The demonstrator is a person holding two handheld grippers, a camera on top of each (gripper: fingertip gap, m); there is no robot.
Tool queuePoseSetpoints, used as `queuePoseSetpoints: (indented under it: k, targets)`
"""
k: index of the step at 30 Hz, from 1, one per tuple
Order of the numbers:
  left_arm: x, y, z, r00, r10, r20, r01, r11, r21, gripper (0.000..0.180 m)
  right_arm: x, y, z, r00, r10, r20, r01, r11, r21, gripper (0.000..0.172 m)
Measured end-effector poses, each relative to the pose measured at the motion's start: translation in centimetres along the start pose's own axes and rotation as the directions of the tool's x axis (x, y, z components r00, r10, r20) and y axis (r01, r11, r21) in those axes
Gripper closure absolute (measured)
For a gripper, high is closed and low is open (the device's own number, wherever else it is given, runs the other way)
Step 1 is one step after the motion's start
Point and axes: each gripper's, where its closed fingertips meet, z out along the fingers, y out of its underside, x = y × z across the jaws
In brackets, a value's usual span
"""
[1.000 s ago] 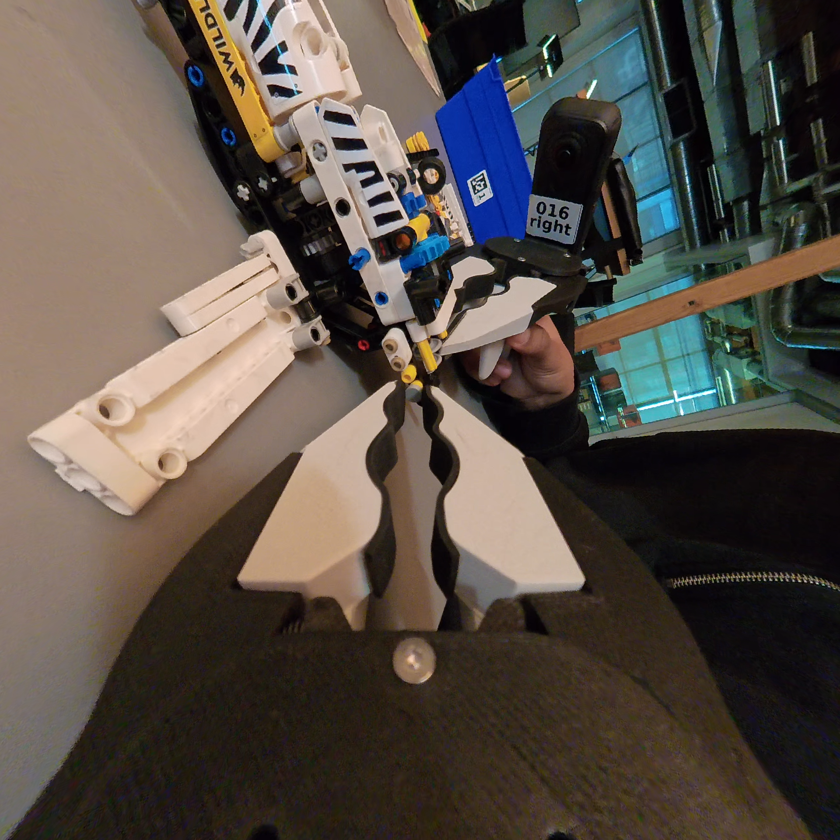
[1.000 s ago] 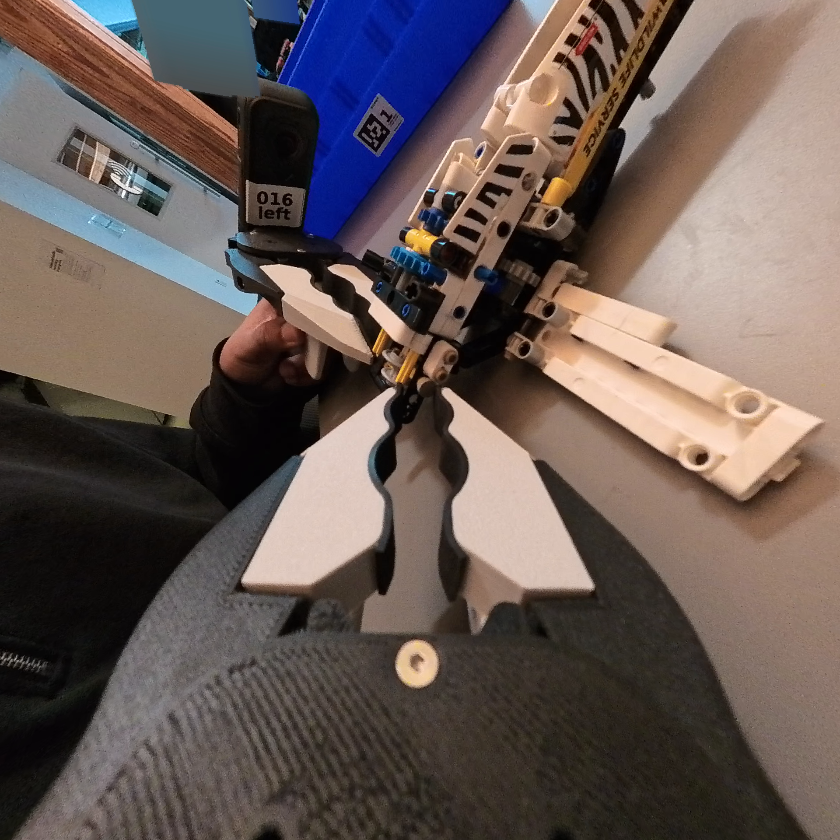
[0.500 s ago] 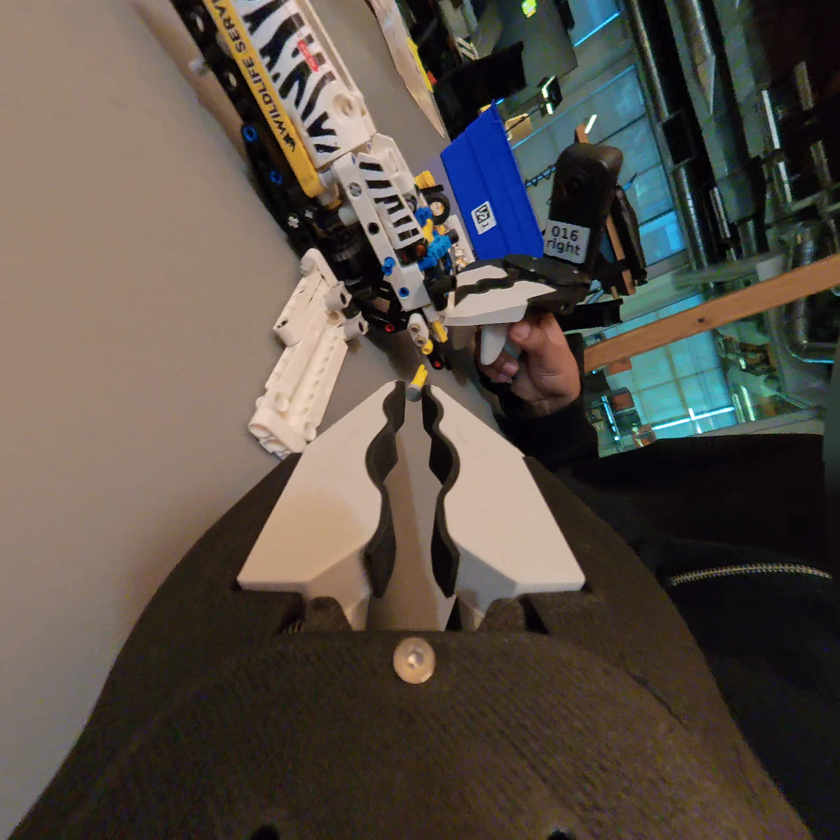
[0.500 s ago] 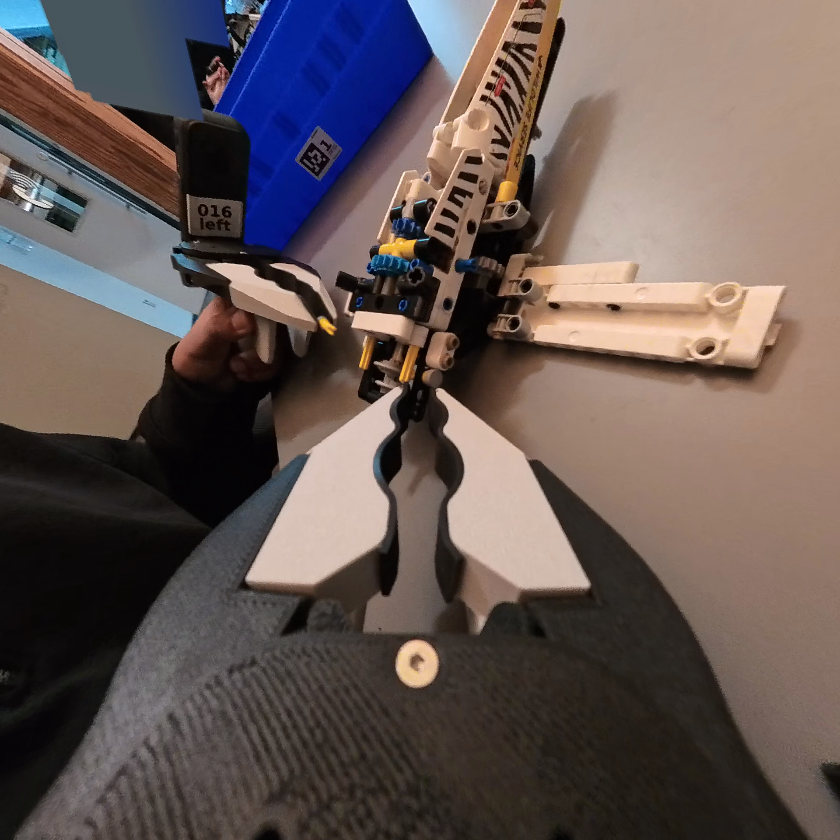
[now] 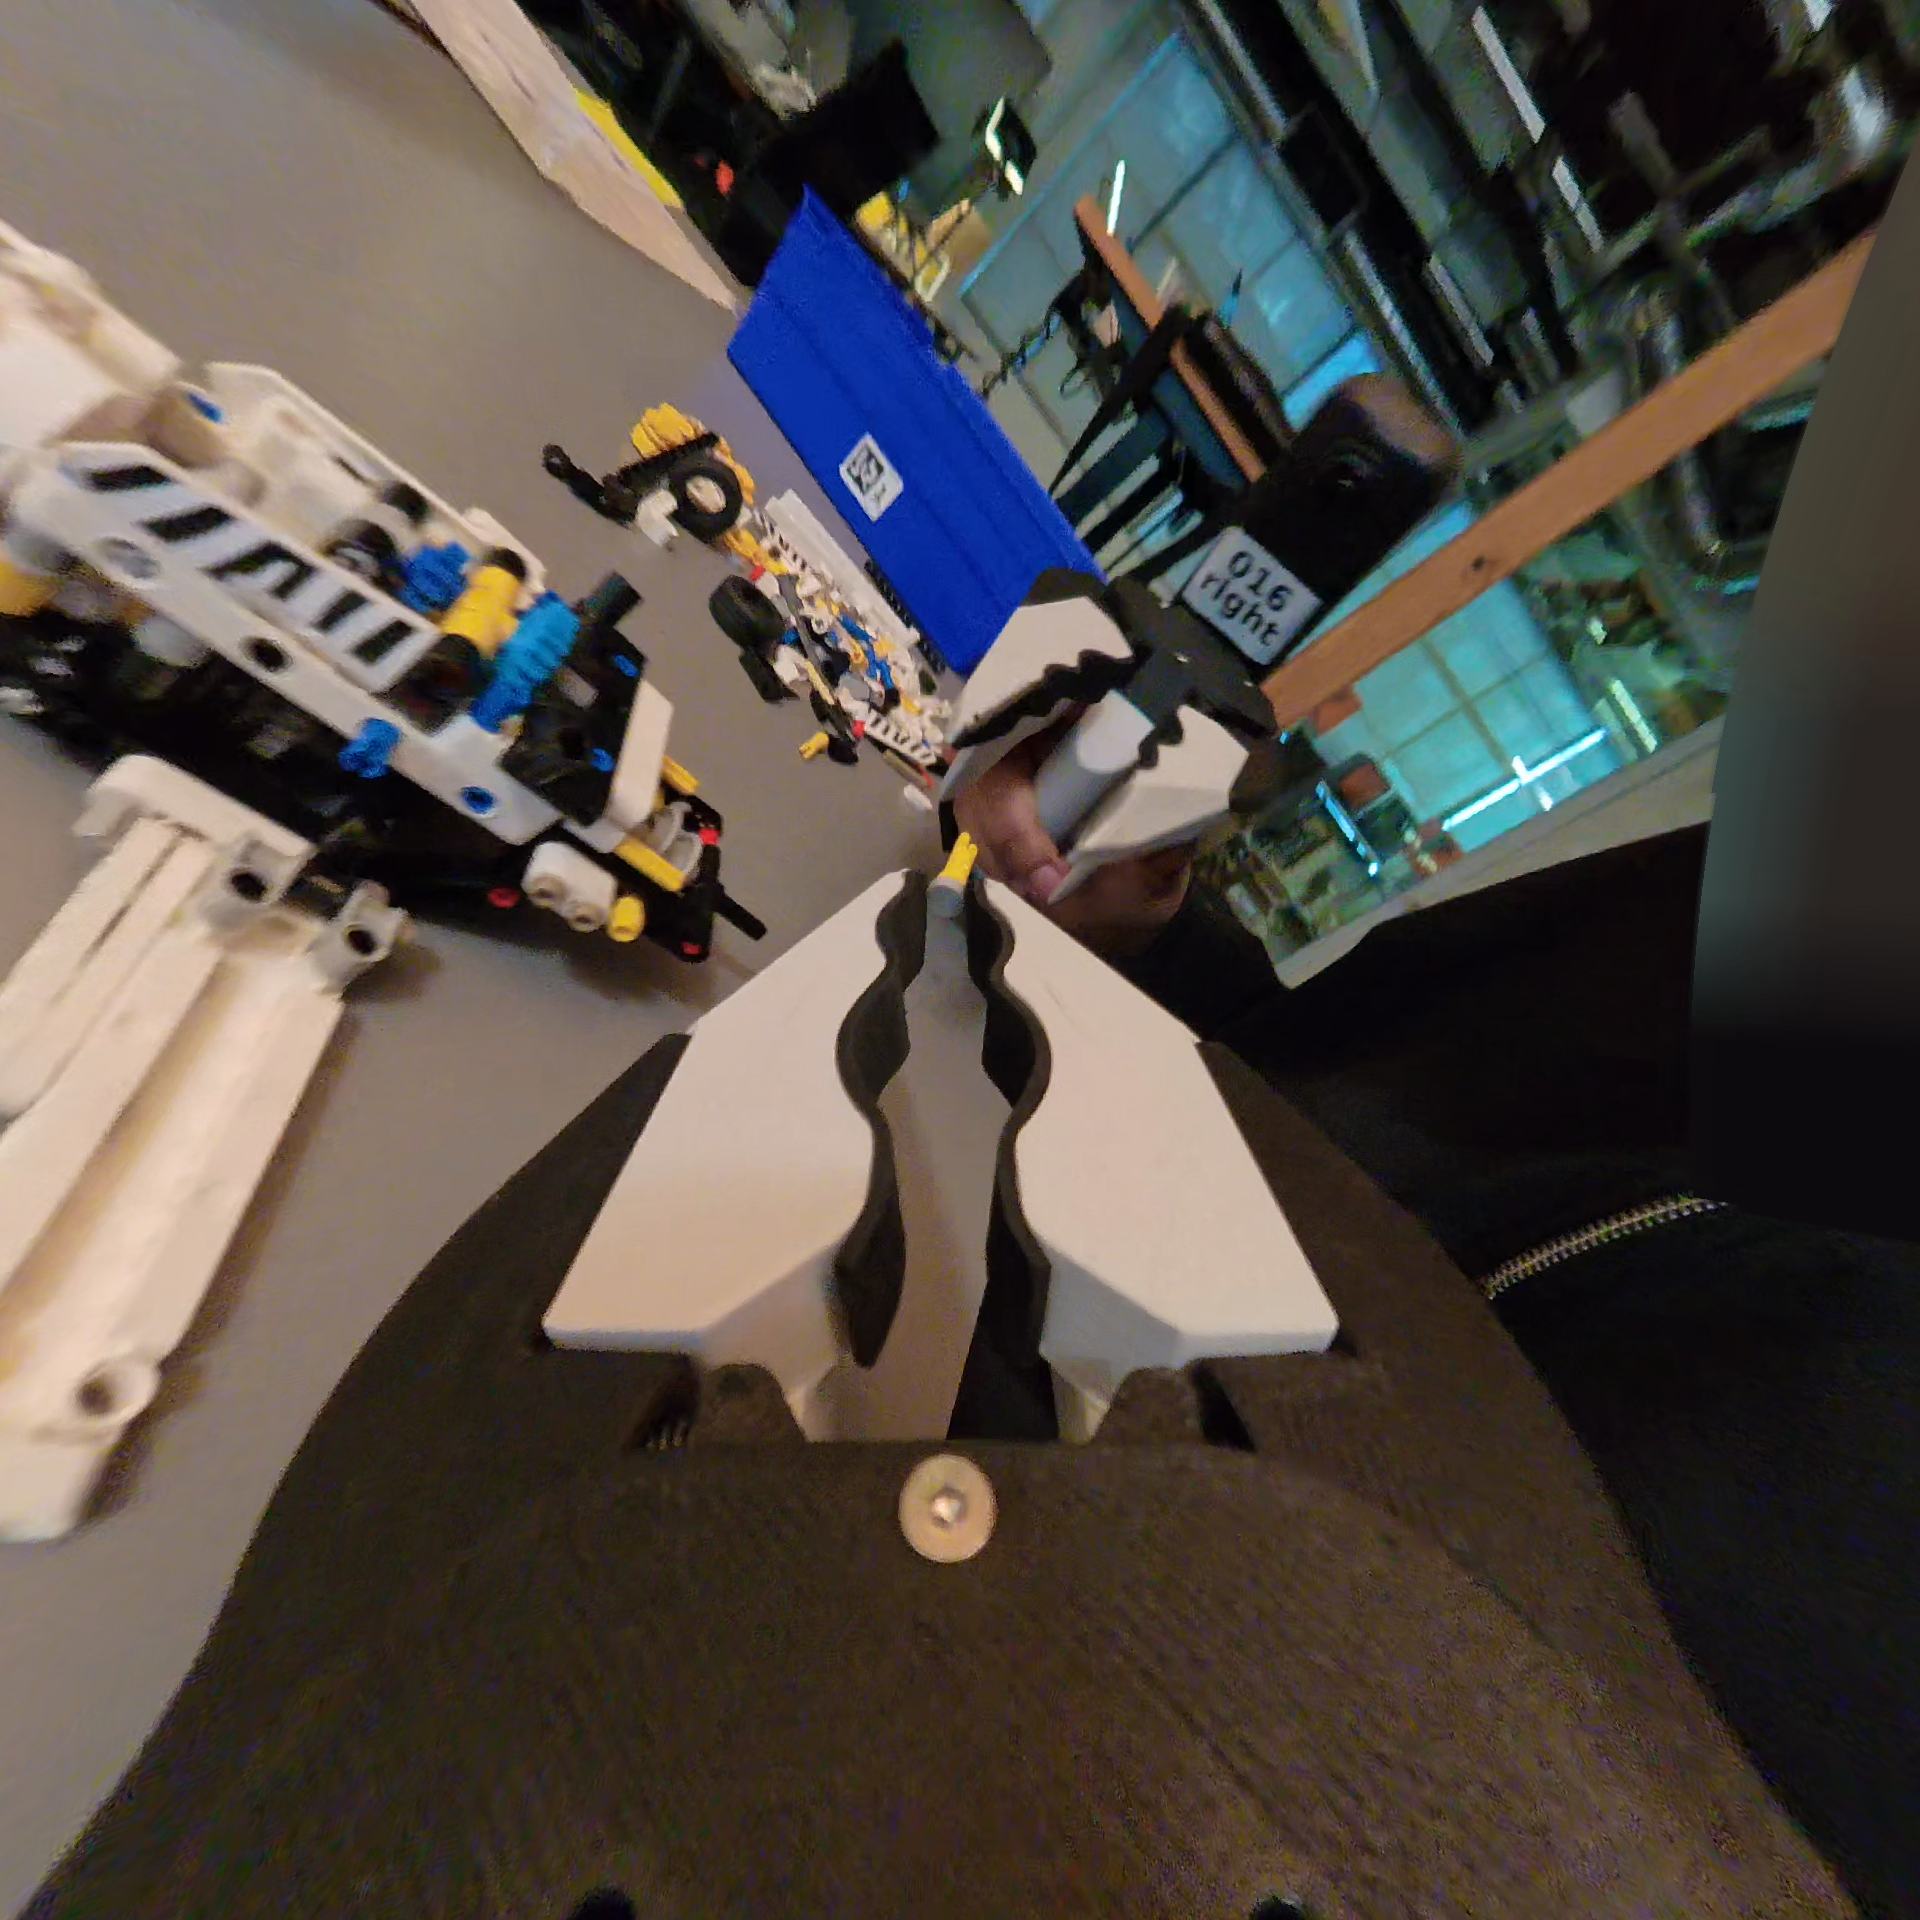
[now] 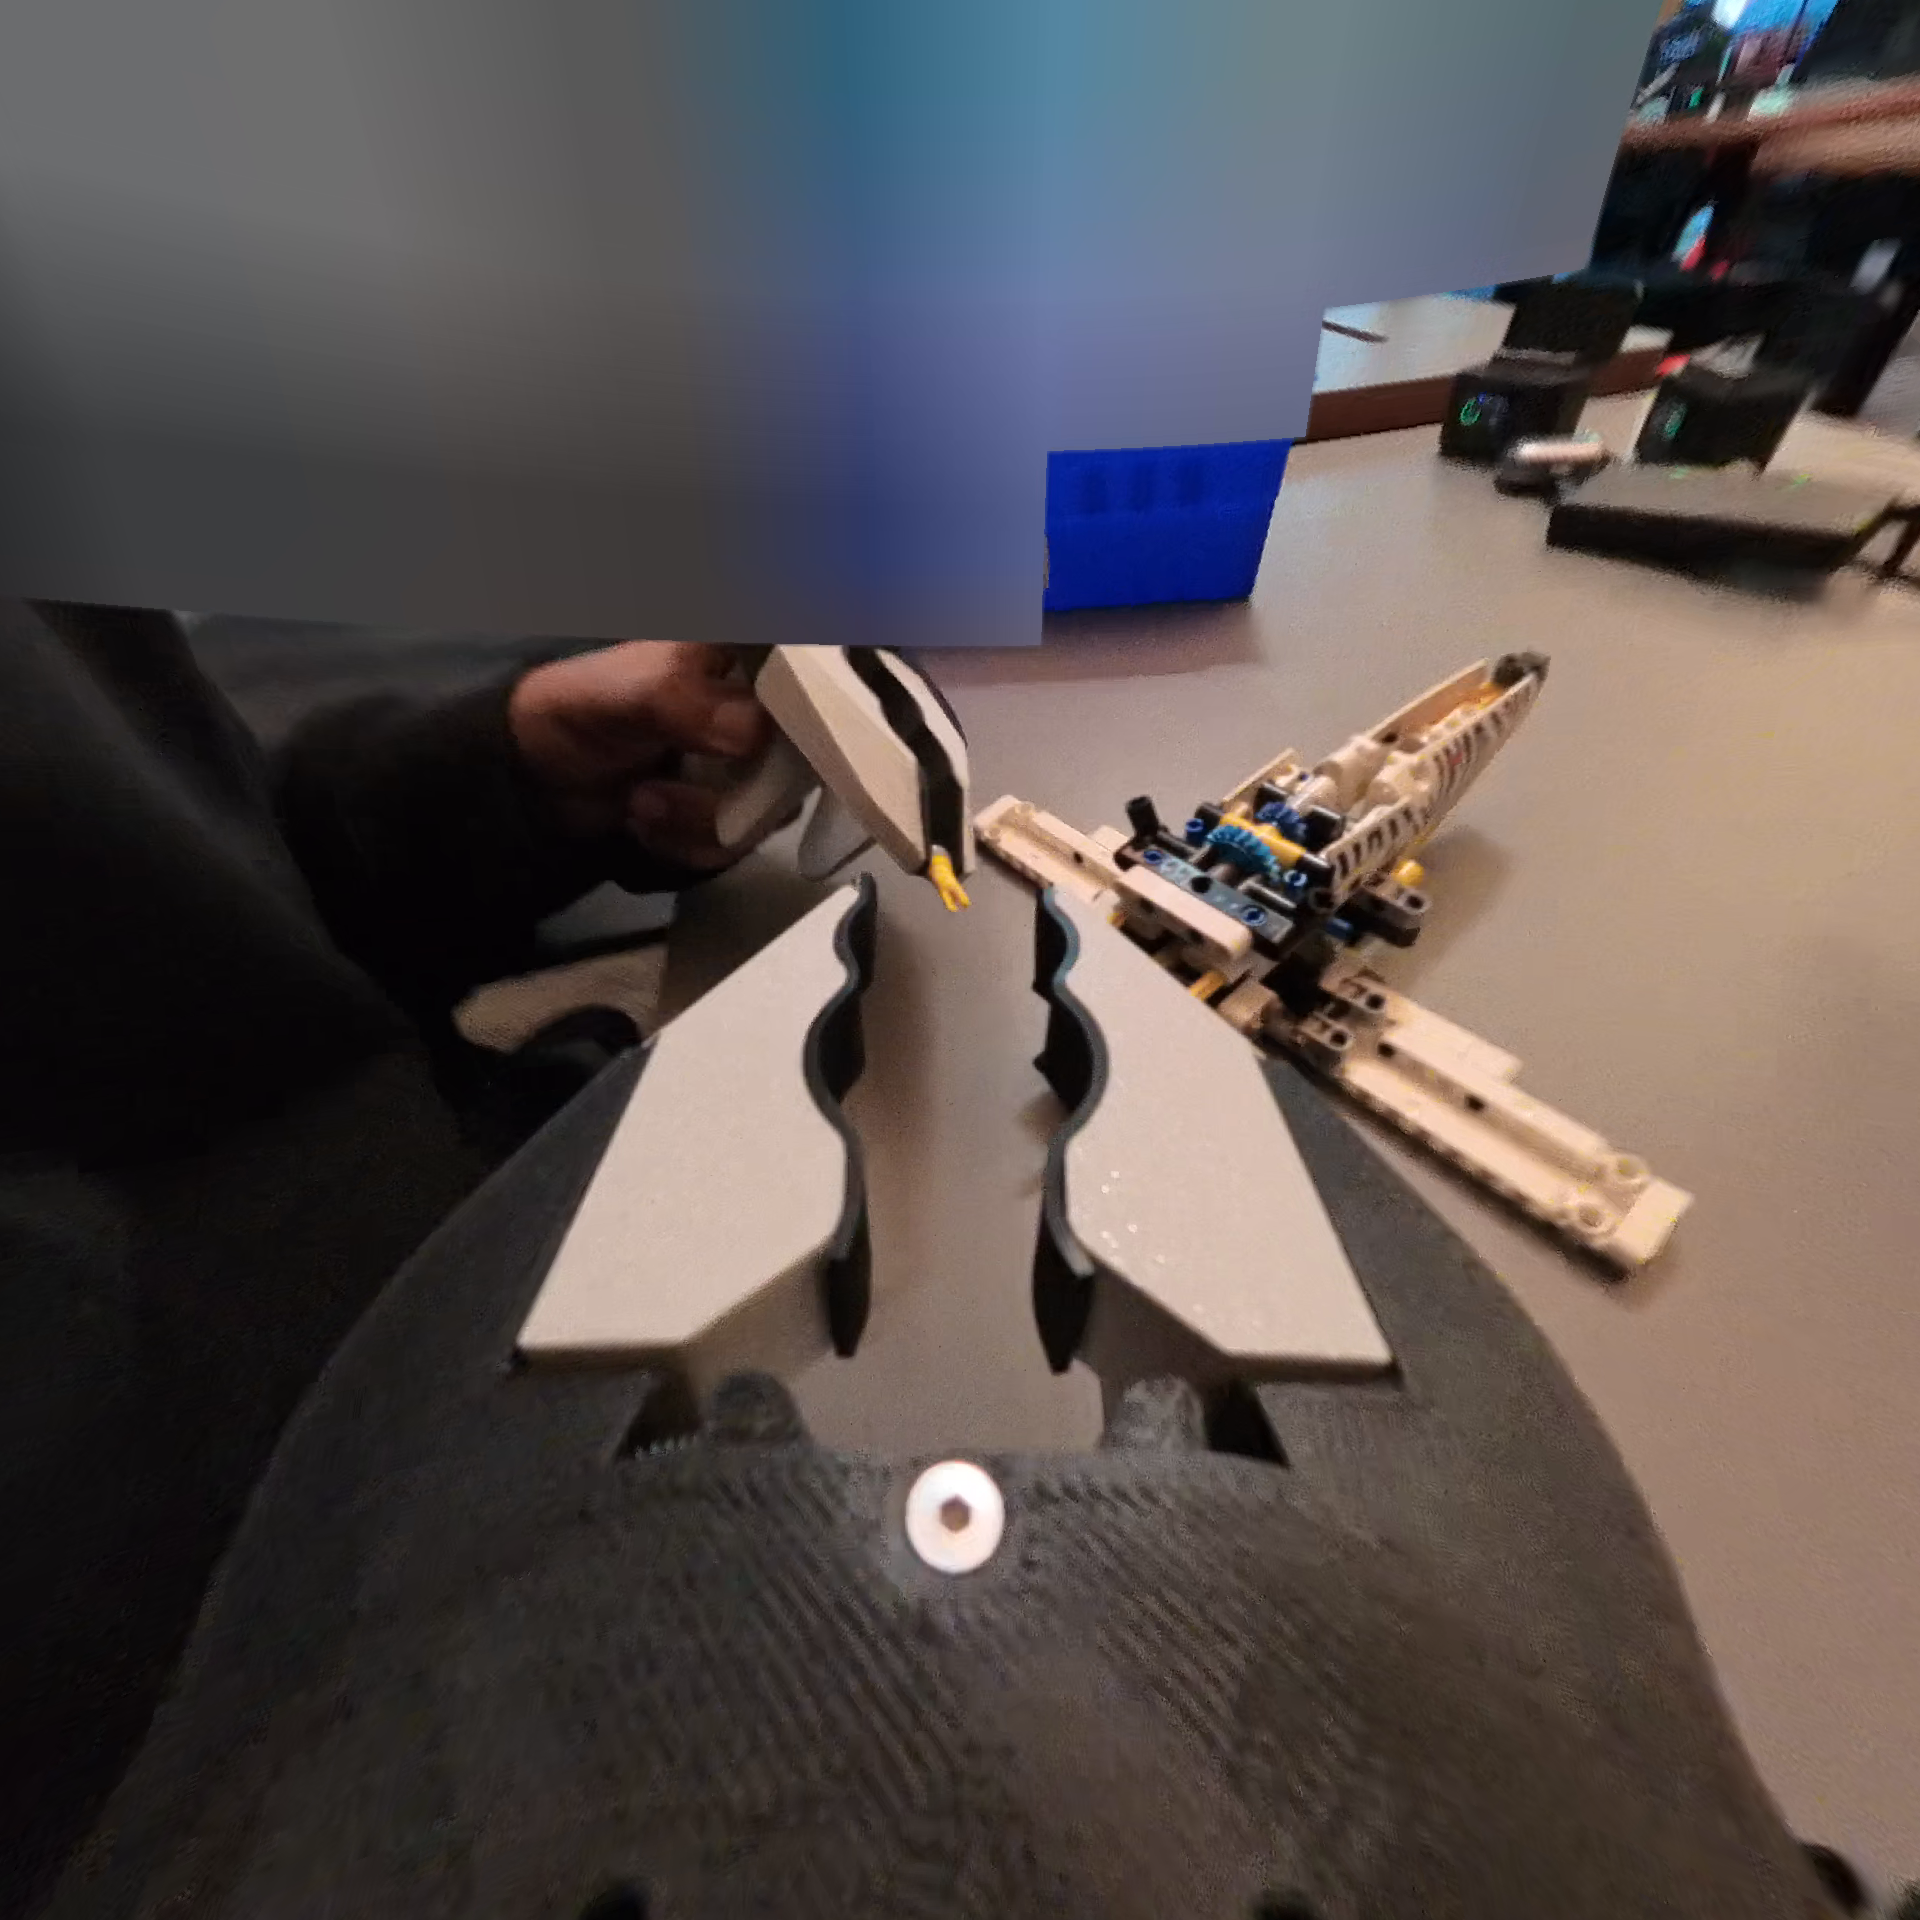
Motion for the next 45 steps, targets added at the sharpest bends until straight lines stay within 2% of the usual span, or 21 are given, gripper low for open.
queuePoseSetpoints:
  k: [3,10,14,18,20,22,24,38,45]
  targets:
    - [1.0,0.6,1.5,0.999,-0.010,-0.042,0.009,0.999,-0.039,0.177,-0.5,1.1,0.1,0.984,-0.175,-0.042,0.172,0.983,-0.065,0.143]
    - [2.0,1.3,3.6,0.994,-0.066,-0.091,0.057,0.993,-0.100,0.176,-1.2,1.3,-1.5,0.948,-0.317,-0.039,0.314,0.946,-0.078,0.169]
    - [2.6,1.5,4.5,0.986,-0.093,-0.138,0.078,0.990,-0.116,0.176,-1.4,1.2,-2.5,0.964,-0.264,-0.016,0.263,0.964,-0.037,0.169]
    - [3.8,1.0,5.1,0.960,-0.143,-0.243,0.122,0.988,-0.099,0.175,-1.4,0.2,-3.6,0.979,-0.205,-0.009,0.205,0.977,0.050,0.169]
    - [4.2,1.4,5.6,0.949,-0.165,-0.268,0.134,0.982,-0.129,0.167,-1.5,0.1,-4.0,0.979,-0.204,-0.006,0.204,0.977,0.061,0.169]
    - [4.8,1.4,5.8,0.933,-0.178,-0.313,0.144,0.981,-0.128,0.176,-1.5,0.1,-4.3,0.978,-0.209,-0.004,0.209,0.976,0.063,0.169]
    - [5.0,1.4,6.1,0.923,-0.194,-0.333,0.158,0.978,-0.134,0.177,-1.6,0.0,-4.6,0.978,-0.209,0.001,0.209,0.976,0.063,0.169]
    - [5.2,1.3,6.9,0.896,-0.263,-0.358,0.218,0.962,-0.162,0.177,-2.1,0.5,-5.6,0.959,-0.282,0.006,0.281,0.958,0.047,0.167]
    - [5.2,1.2,7.2,0.889,-0.271,-0.369,0.232,0.962,-0.146,0.177,-1.7,0.5,-5.9,0.965,-0.260,-0.014,0.260,0.965,0.032,0.169]
